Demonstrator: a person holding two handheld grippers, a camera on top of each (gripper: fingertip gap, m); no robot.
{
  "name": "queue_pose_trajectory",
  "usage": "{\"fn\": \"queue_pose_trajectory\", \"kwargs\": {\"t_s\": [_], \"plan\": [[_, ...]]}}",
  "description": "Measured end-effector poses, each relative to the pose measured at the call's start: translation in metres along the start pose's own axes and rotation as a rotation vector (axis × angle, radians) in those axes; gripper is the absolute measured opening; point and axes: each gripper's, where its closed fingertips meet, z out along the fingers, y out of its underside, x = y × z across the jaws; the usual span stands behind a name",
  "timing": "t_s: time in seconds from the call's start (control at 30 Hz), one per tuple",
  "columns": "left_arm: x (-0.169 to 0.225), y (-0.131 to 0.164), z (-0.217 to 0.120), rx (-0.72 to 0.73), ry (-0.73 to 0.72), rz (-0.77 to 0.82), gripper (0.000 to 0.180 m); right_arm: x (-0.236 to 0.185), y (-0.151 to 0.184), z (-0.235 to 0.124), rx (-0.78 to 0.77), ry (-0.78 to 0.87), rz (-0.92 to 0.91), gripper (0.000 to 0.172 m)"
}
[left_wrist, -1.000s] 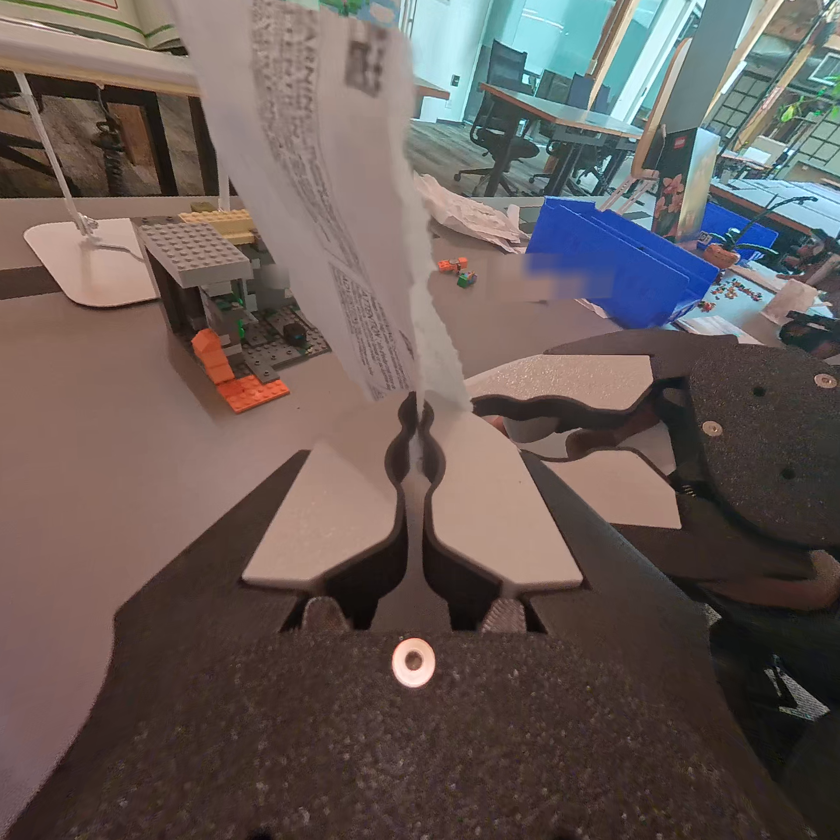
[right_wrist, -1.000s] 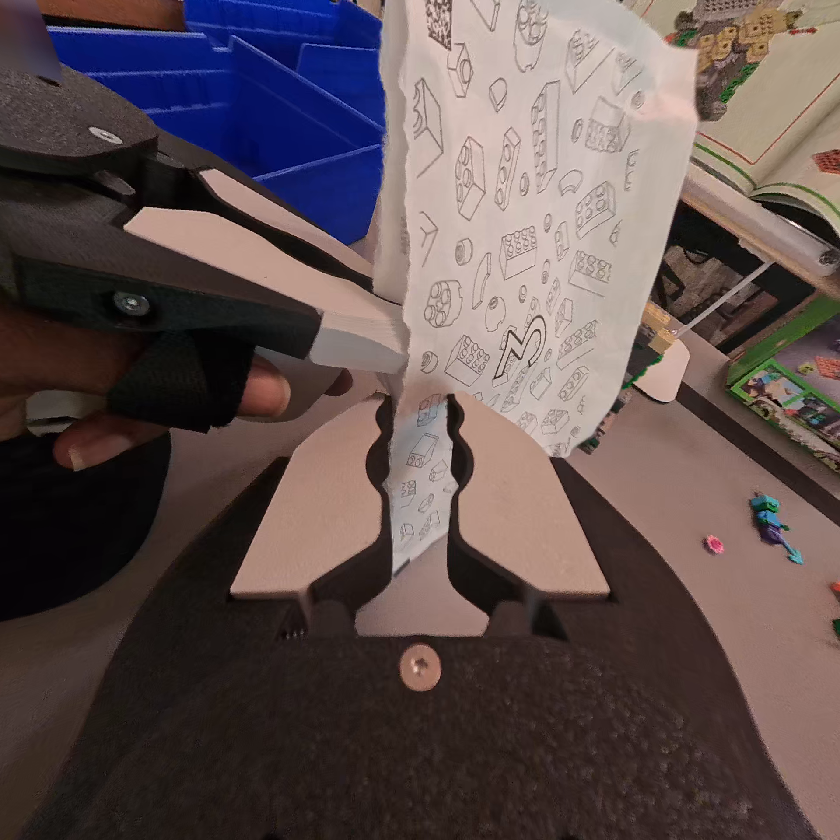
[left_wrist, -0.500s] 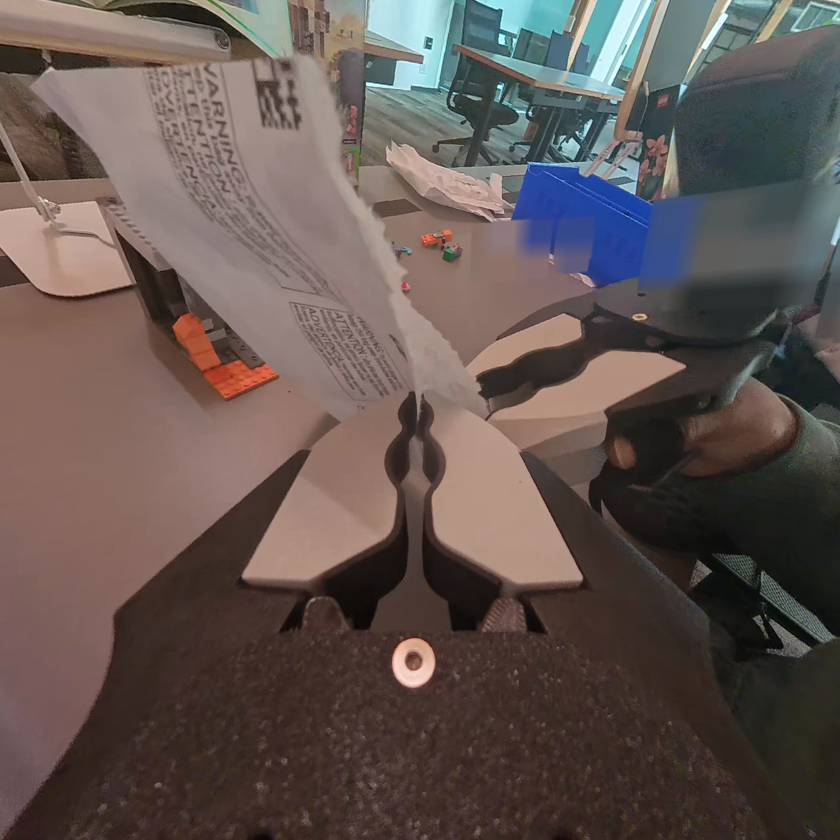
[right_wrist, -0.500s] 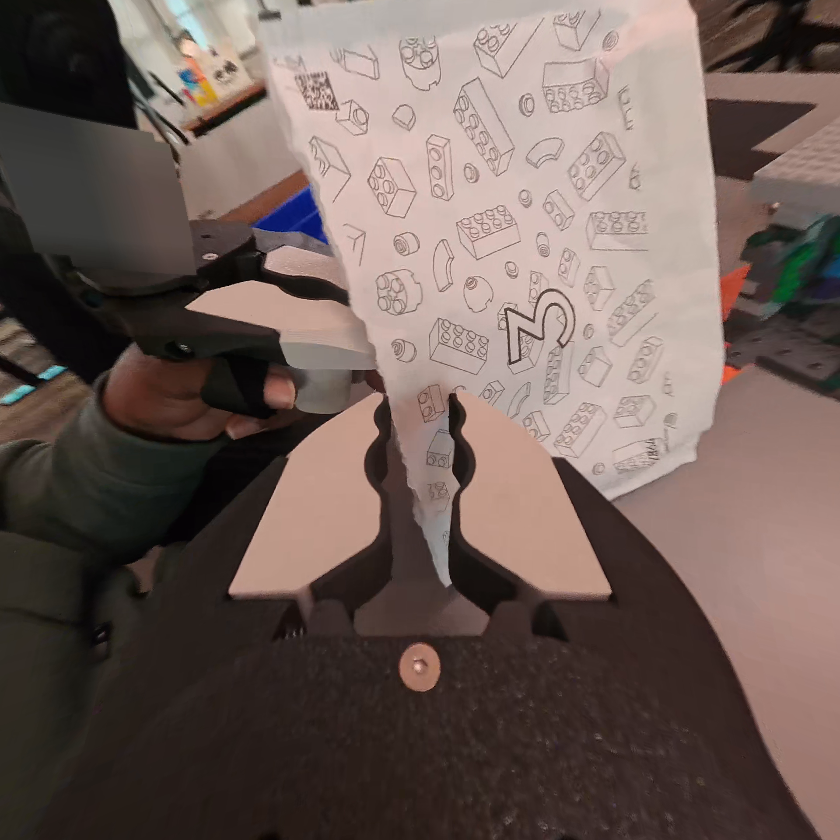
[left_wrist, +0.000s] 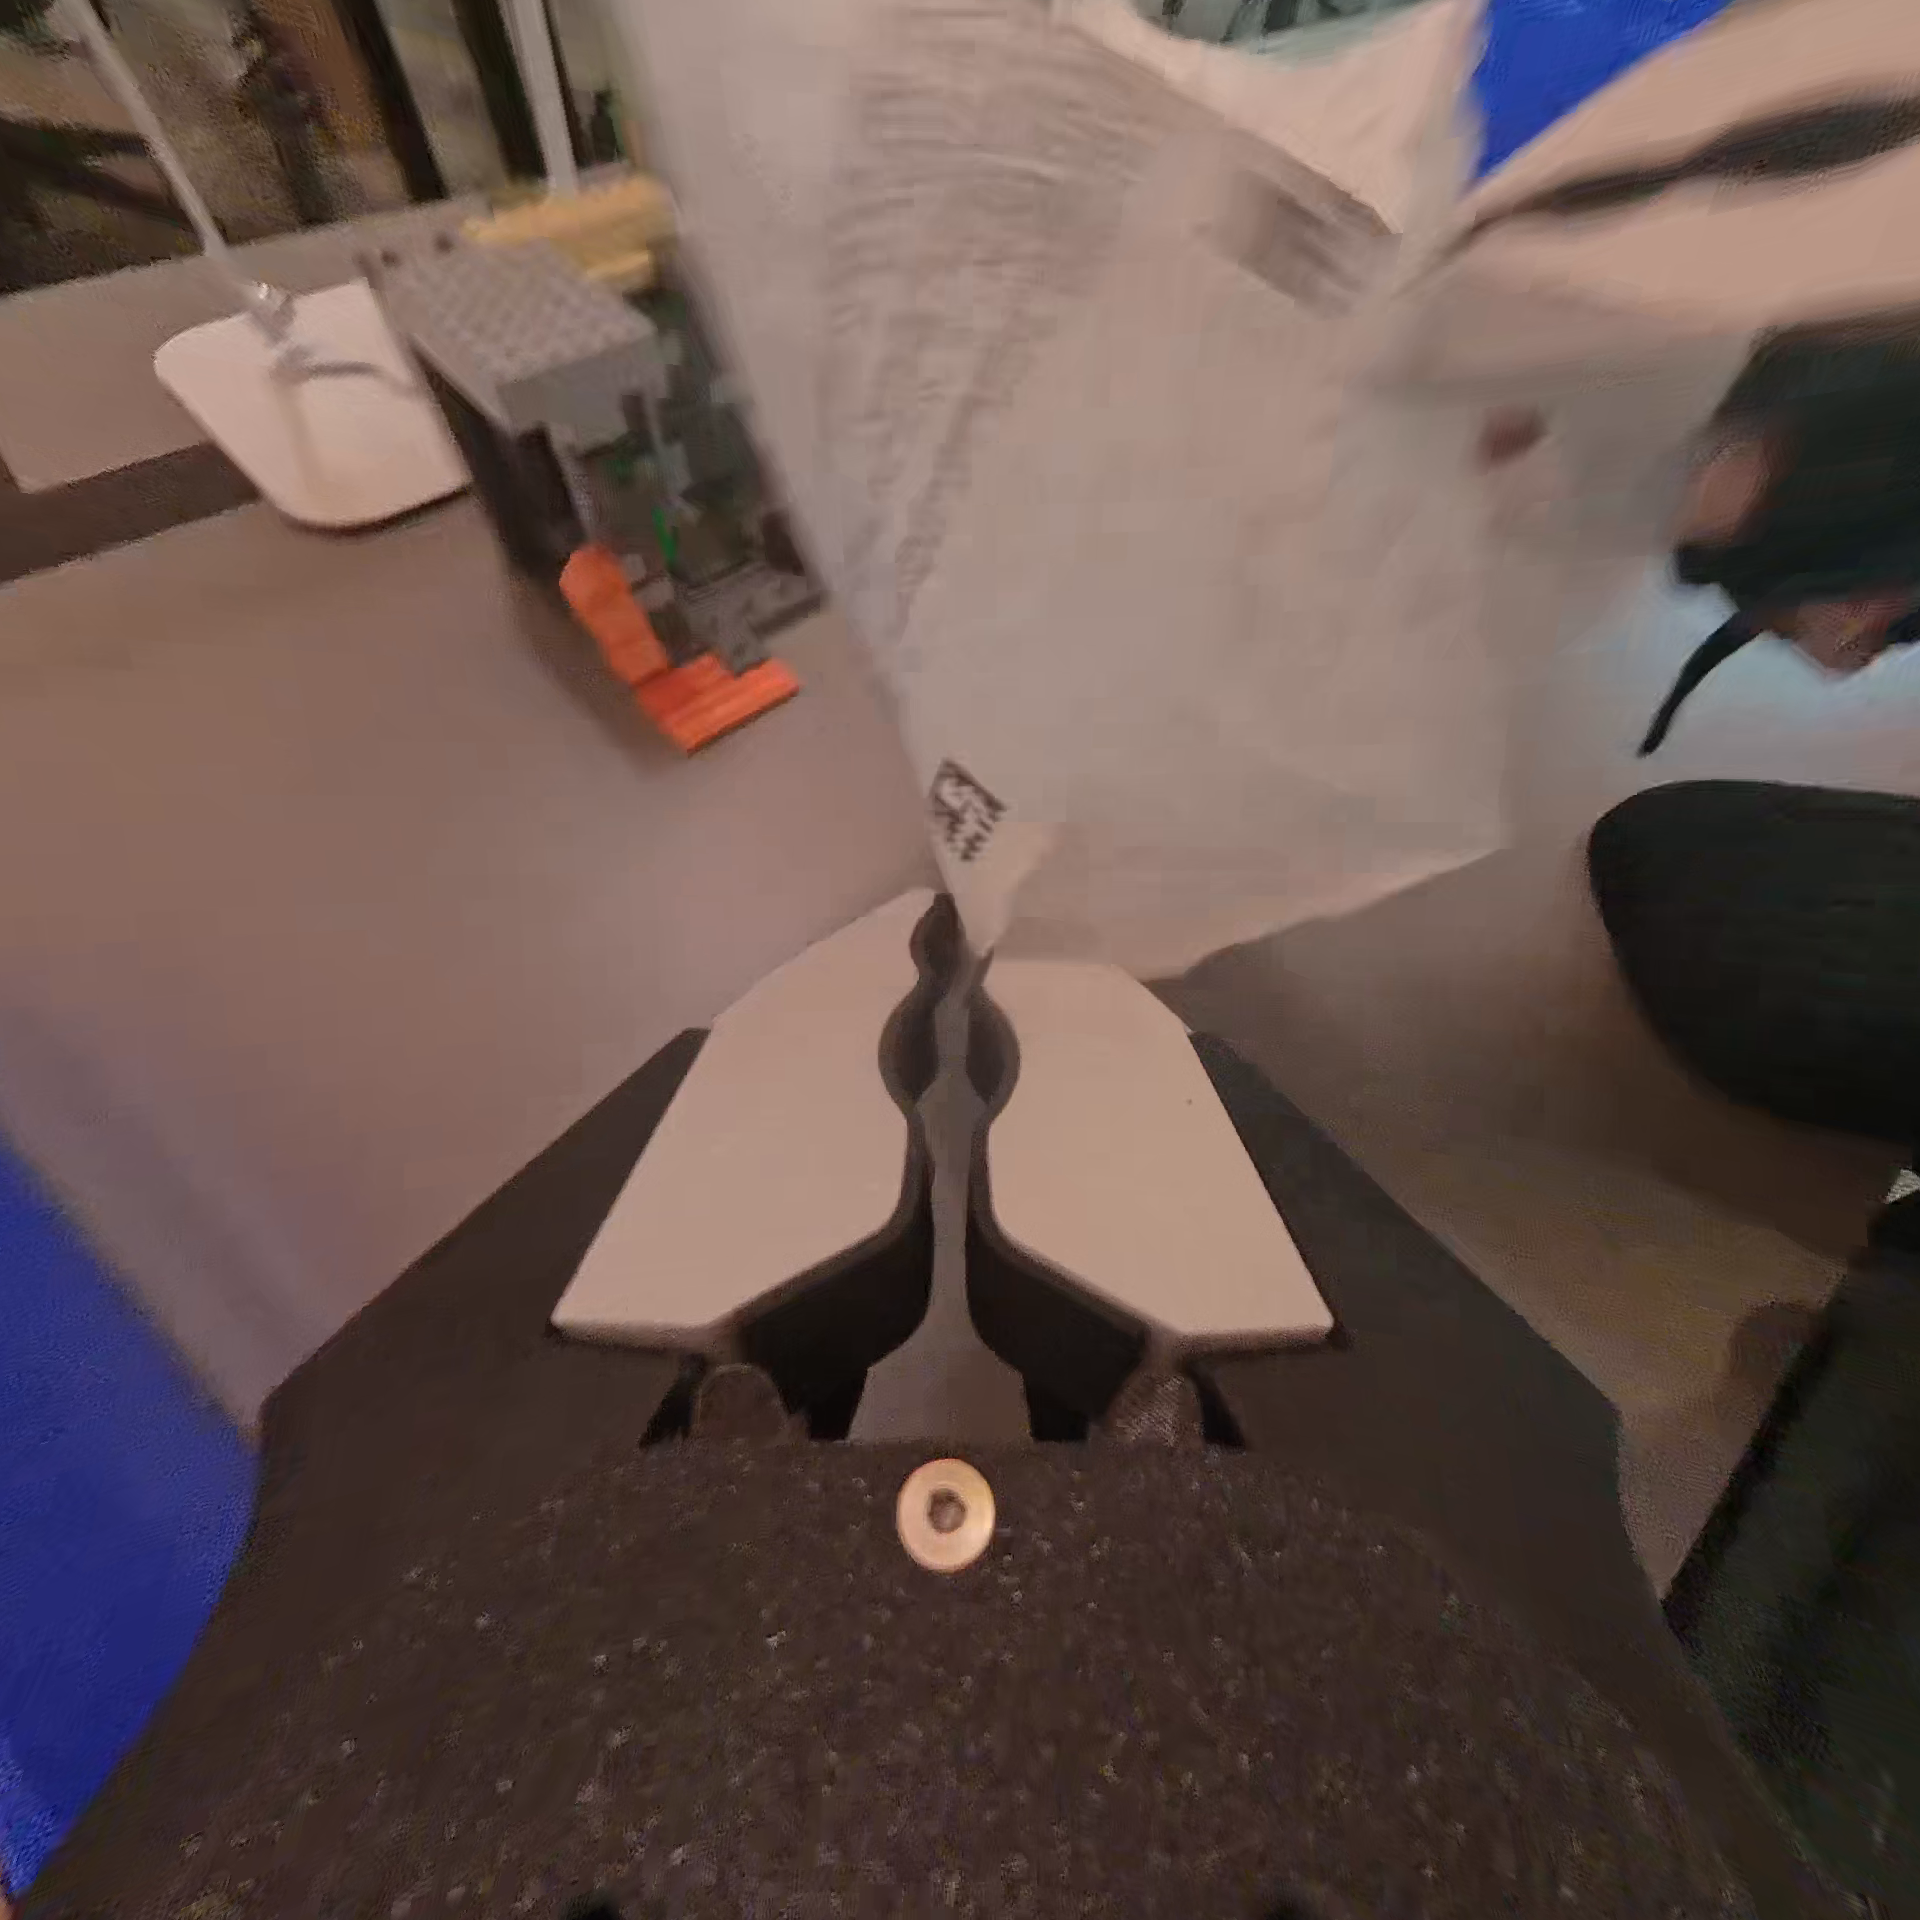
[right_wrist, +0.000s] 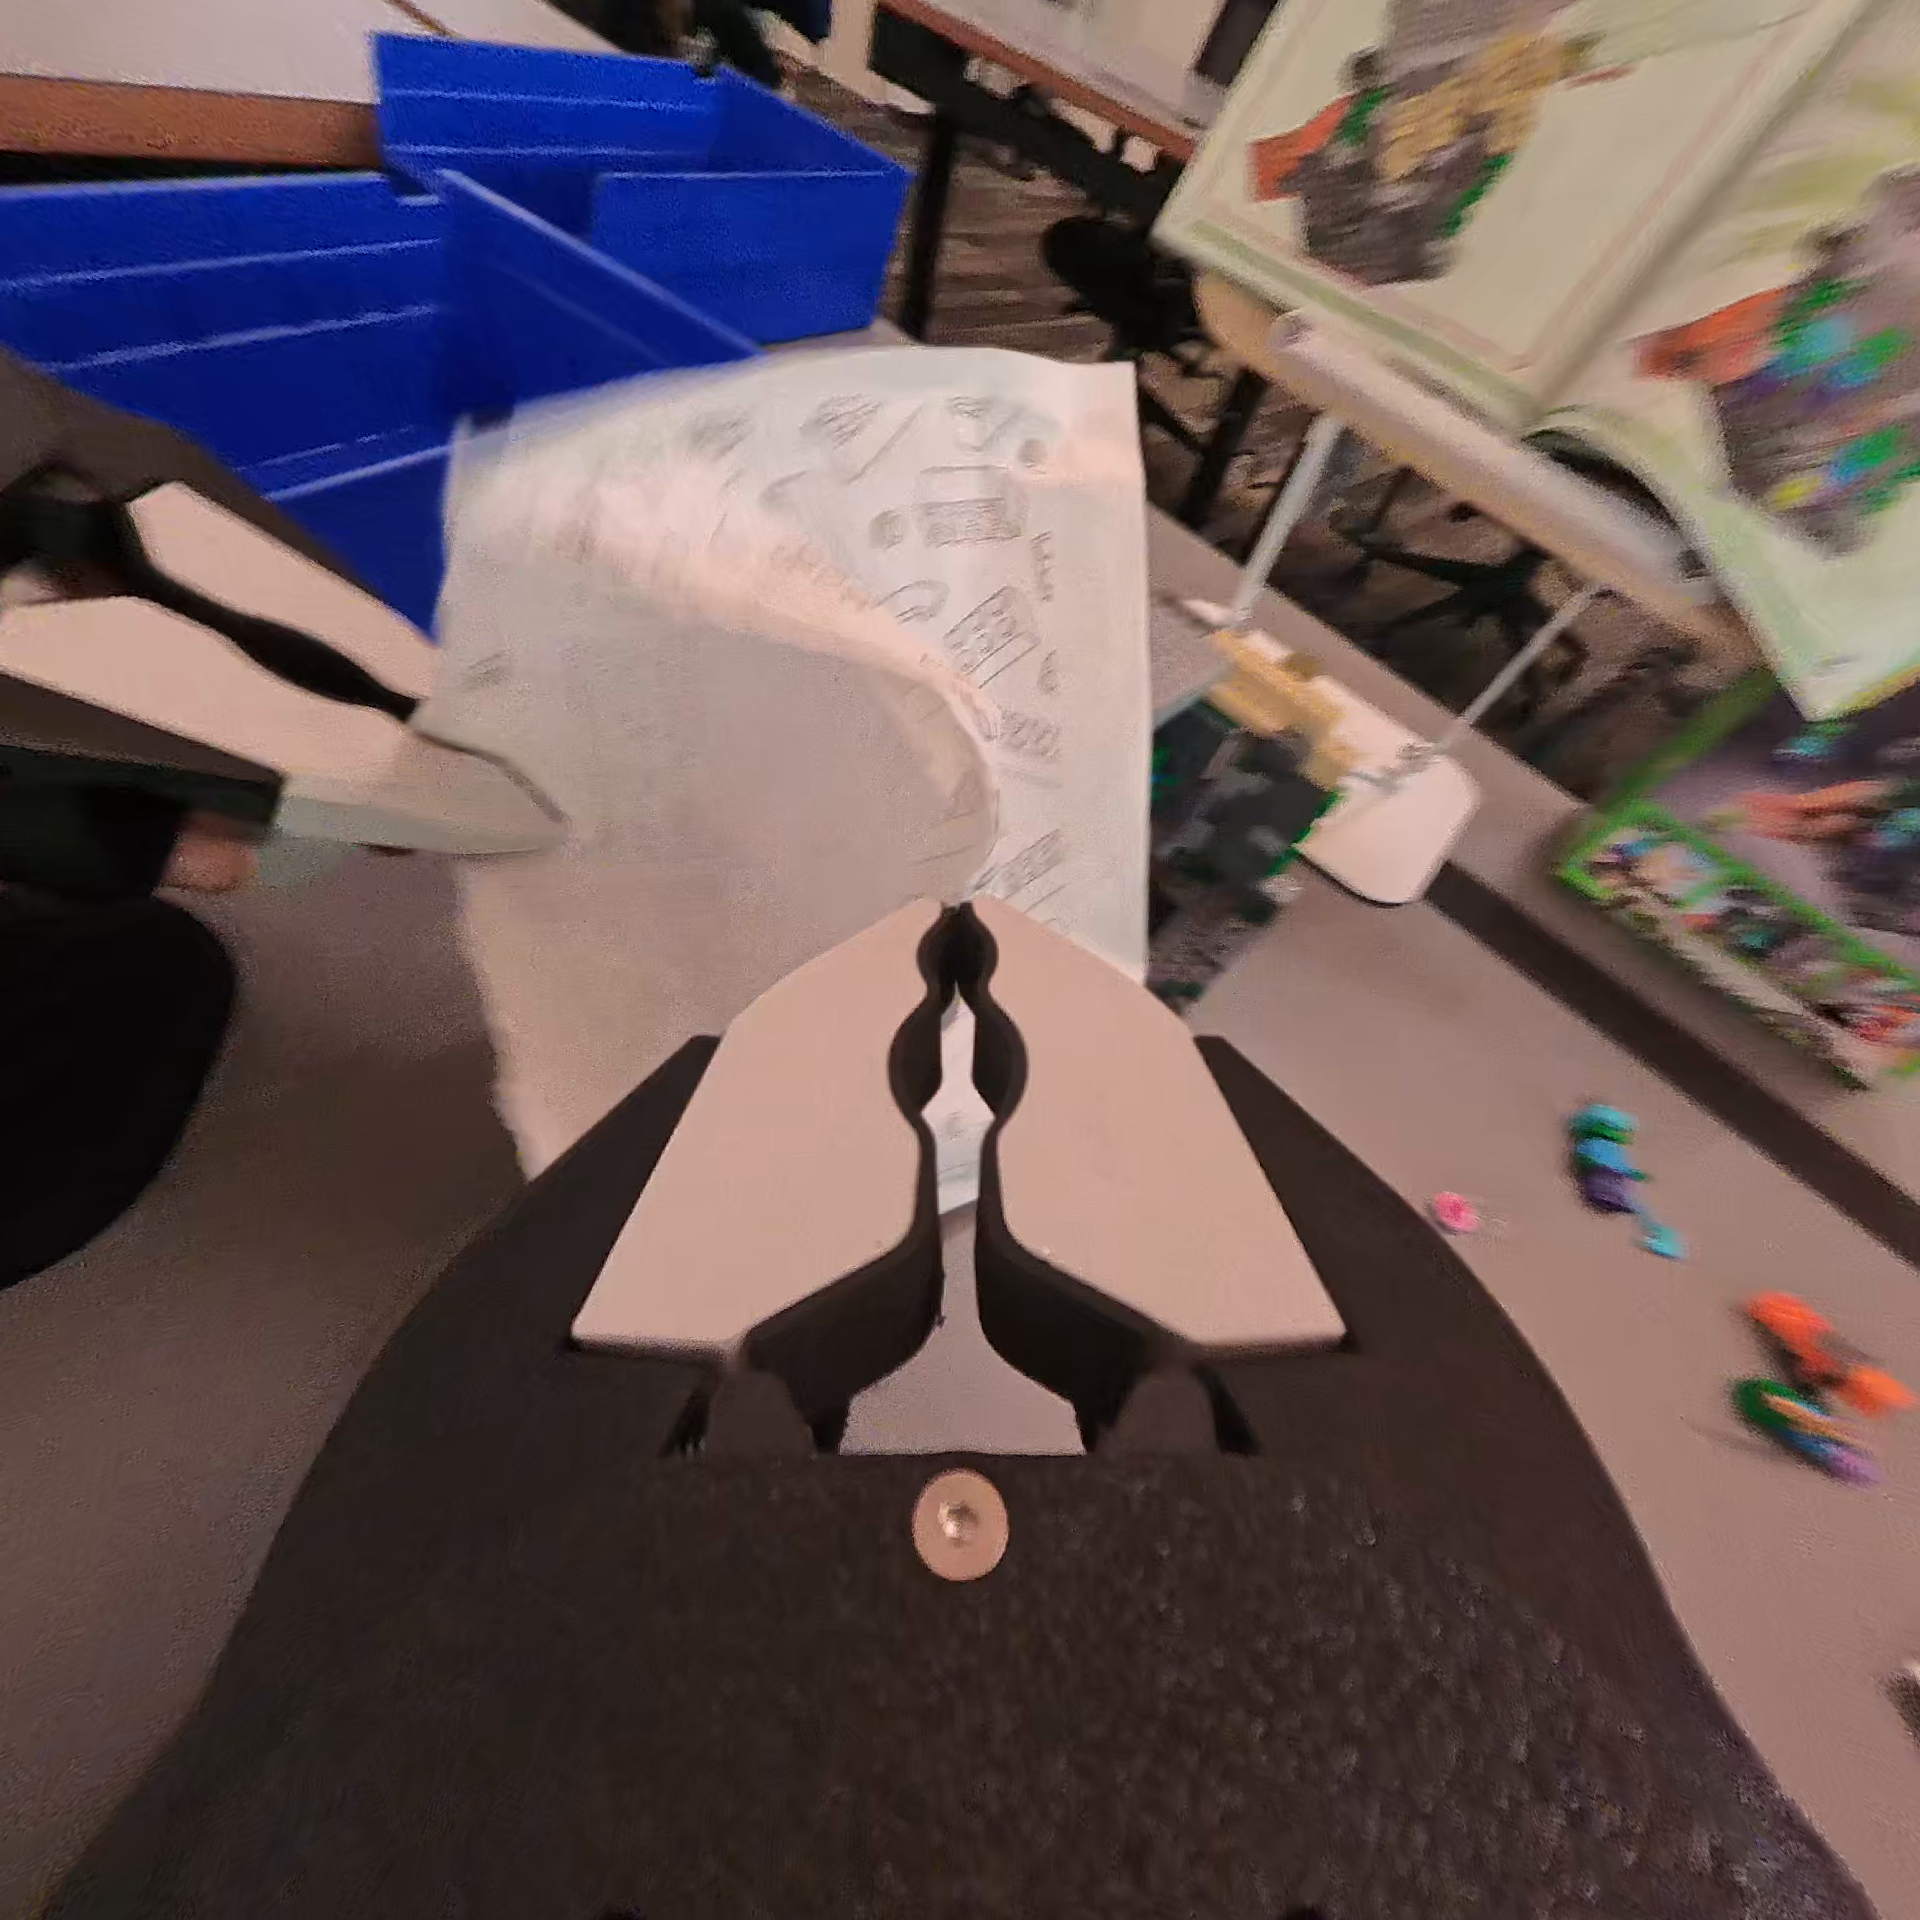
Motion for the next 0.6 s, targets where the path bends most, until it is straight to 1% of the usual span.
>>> {"fn": "queue_pose_trajectory", "kwargs": {"t_s": [0.03,0.1,0.17,0.3,0.4,0.47,0.53,0.6], "plan": [[-0.003,0.006,0.000,-0.022,0.000,-0.011,0.001,0.007,-0.004,-0.005,0.002,0.006,0.004,0.000],[-0.007,0.012,0.001,-0.049,-0.035,0.002,0.000,0.008,-0.007,-0.008,-0.008,-0.014,0.001,0.000],[-0.014,0.015,0.001,-0.073,-0.093,0.031,0.001,0.012,-0.005,-0.011,-0.016,0.042,-0.056,0.000],[-0.018,0.022,0.003,-0.114,-0.128,0.053,0.000,-0.001,0.002,-0.013,-0.019,0.013,-0.058,0.000],[-0.004,0.020,0.010,-0.099,-0.062,0.061,0.000,-0.023,0.004,-0.008,-0.017,-0.056,-0.053,0.000],[0.004,0.019,0.010,-0.082,0.012,0.010,0.000,-0.023,0.005,-0.006,-0.029,-0.036,-0.076,0.000],[0.005,0.017,0.003,-0.054,0.037,-0.021,0.006,-0.023,0.007,-0.004,-0.053,-0.042,-0.070,0.000],[0.005,0.012,-0.010,-0.022,0.034,-0.007,0.007,-0.021,0.013,-0.001,-0.093,-0.034,-0.072,0.000]]}}
